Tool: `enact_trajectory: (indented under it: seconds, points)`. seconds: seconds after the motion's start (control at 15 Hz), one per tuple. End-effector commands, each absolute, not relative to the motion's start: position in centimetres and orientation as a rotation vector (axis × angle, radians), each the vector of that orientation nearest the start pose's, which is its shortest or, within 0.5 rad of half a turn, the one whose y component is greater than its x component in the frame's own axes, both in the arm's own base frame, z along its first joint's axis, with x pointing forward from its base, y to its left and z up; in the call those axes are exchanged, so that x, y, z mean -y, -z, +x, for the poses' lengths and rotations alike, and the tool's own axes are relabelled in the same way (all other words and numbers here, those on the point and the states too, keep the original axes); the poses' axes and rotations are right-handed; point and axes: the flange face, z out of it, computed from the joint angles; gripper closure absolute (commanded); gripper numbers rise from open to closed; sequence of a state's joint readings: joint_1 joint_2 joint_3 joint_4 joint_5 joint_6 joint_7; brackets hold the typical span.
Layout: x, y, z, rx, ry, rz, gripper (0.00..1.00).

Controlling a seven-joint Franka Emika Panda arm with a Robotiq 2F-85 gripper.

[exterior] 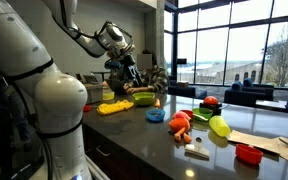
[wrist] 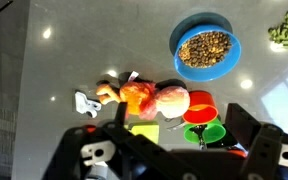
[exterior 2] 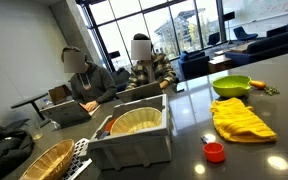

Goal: Pick up the blue bowl, then pour its contents into the green bowl

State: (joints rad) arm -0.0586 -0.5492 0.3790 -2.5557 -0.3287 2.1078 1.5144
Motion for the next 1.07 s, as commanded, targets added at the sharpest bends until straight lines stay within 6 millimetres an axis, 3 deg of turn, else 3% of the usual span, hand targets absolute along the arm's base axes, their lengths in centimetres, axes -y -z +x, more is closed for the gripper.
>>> enact_trajectory:
  seconds: [0.0, 0.13, 0.27, 0.6, 1.0]
  points:
    - [-9.2, -46.2, 39.9, -1.882, 0.772, -2.706, 0.00]
    - [-8.0, -46.4, 41.3, -1.978, 0.752, -2.599, 0.00]
    - [-7.1, -45.4, 43.0, -2.043, 0.607, -2.523, 0.00]
    - [-6.0, -40.8, 45.7, -2.141, 0.415, -2.508, 0.00]
    - [-5.3, -35.7, 46.6, -2.217, 0.188, -2.515, 0.00]
